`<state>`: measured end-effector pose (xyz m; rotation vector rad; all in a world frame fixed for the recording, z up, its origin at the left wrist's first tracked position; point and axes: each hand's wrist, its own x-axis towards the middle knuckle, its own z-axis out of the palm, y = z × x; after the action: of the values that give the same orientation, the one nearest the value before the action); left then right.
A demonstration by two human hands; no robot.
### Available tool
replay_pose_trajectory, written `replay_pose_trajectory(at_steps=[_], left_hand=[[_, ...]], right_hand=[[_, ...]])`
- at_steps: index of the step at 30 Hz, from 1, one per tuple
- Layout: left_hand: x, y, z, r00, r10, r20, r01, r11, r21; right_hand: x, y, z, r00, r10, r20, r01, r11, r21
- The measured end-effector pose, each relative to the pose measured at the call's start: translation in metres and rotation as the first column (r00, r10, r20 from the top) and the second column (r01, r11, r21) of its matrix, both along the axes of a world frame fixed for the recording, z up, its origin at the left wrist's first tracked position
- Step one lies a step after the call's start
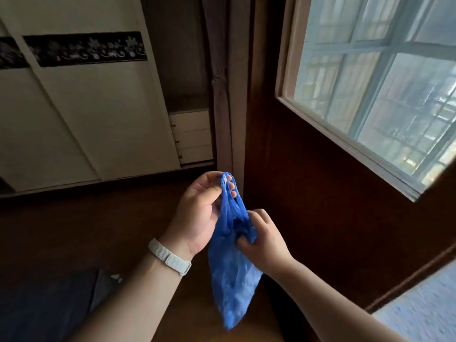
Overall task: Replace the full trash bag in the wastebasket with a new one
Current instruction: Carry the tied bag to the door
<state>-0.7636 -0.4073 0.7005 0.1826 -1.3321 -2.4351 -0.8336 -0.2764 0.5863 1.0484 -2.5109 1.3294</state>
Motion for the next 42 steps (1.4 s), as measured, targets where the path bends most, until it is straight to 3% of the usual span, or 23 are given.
replay_pose_trajectory(at_steps=[6, 20, 34, 42], left_hand=[[-0.048, -0.100, 0.003, 0.999, 0.041, -0.012, -0.041, 0.999, 0.006], [-0.162, -0.240, -0.023, 0.994, 0.100, 0.037, -0.100, 0.995, -0.009], [-0.348, -0.380, -0.015, 0.921, 0.379, 0.096, -0.373, 0.925, -0.073], [-0.384, -0.460, -0.002, 0.864, 0.494, 0.092, -0.481, 0.866, -0.134]], right_hand=[[-0.060, -0.088, 0.009, 0.996, 0.039, -0.075, -0.033, 0.996, 0.086], [-0.182, -0.224, -0.012, 0.996, 0.093, -0.013, -0.091, 0.991, 0.096], [-0.402, -0.398, -0.015, 0.925, 0.372, 0.074, -0.376, 0.925, 0.058], [-0.453, -0.501, -0.011, 0.837, 0.544, 0.065, -0.547, 0.836, 0.036]])
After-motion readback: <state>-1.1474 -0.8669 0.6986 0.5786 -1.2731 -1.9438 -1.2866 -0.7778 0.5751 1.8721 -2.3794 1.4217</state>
